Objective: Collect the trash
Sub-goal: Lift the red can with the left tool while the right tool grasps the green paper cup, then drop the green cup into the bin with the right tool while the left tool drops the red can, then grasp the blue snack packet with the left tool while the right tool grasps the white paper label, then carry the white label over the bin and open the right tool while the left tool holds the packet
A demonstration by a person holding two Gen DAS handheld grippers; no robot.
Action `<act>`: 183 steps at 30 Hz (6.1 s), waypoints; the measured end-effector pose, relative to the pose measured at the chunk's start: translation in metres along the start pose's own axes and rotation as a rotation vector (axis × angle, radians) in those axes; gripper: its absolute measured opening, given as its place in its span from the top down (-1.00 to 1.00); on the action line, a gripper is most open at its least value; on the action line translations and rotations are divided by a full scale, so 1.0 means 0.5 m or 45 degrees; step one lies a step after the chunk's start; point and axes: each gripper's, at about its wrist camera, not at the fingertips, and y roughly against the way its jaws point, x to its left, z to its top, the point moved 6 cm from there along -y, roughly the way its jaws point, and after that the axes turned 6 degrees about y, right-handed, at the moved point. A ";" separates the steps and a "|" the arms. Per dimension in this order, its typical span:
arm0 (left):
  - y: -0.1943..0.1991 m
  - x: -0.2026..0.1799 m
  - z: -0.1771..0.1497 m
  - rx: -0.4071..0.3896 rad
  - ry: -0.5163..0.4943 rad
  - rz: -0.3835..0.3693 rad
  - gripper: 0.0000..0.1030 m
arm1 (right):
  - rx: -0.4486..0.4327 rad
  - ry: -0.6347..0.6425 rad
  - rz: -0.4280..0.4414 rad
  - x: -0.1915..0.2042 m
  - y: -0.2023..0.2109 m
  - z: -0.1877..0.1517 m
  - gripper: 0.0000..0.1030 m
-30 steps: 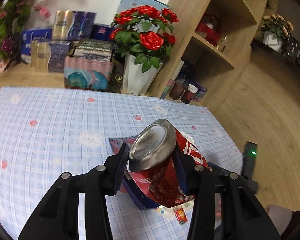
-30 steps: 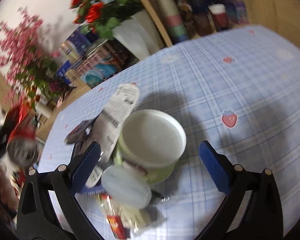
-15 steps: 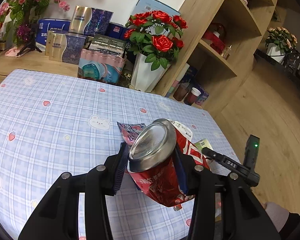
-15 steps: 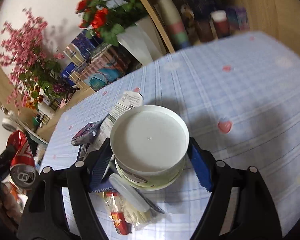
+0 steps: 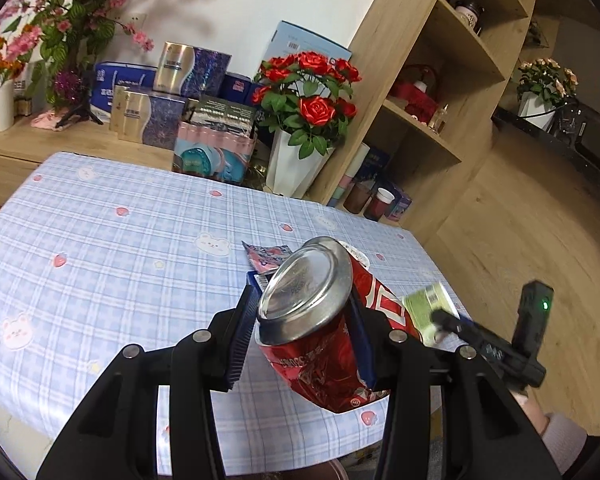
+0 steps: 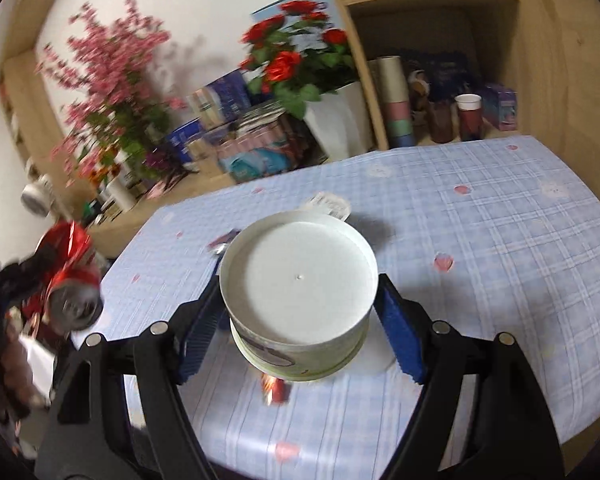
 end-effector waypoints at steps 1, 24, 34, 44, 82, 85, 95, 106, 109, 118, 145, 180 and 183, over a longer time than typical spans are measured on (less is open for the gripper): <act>0.008 0.001 -0.003 -0.006 0.004 0.000 0.16 | 0.008 0.005 0.020 0.011 0.009 -0.012 -0.46; 0.151 0.064 -0.178 -0.023 0.066 0.049 0.16 | 0.218 0.218 0.248 0.240 0.061 -0.290 -0.46; 0.164 0.070 -0.216 -0.014 0.061 0.064 0.16 | 0.191 0.233 0.212 0.248 0.071 -0.305 -0.71; 0.129 0.024 -0.279 0.089 -0.035 0.001 0.16 | 0.005 0.200 -0.058 0.159 0.124 -0.261 -0.90; 0.011 0.061 -0.244 0.246 0.073 -0.005 -0.48 | 0.008 0.111 -0.211 0.052 0.116 -0.251 -0.90; -0.023 0.064 -0.192 0.260 0.104 -0.023 -0.48 | 0.003 0.079 -0.228 0.028 0.101 -0.235 -0.90; -0.229 0.066 -0.047 0.388 0.200 -0.086 -0.33 | 0.027 -0.086 -0.175 -0.067 0.006 -0.161 -0.90; -0.486 0.145 0.058 0.480 0.324 -0.016 0.16 | 0.122 -0.075 -0.234 -0.118 -0.109 -0.094 -0.90; -0.537 0.178 0.050 0.531 0.419 -0.022 0.16 | 0.132 -0.079 -0.216 -0.122 -0.130 -0.080 -0.90; -0.558 0.201 0.053 0.470 0.510 -0.126 0.78 | 0.168 -0.059 -0.111 -0.090 -0.196 -0.043 -0.78; -0.194 0.066 0.109 0.042 0.082 -0.116 0.91 | -0.022 -0.175 0.180 0.030 -0.206 0.158 0.90; 0.172 0.037 -0.173 -0.022 0.138 -0.134 0.91 | 0.047 0.281 0.258 0.267 0.132 -0.189 0.90; 0.181 0.038 -0.193 -0.023 0.116 -0.111 0.91 | 0.074 0.276 0.269 0.272 0.127 -0.215 0.90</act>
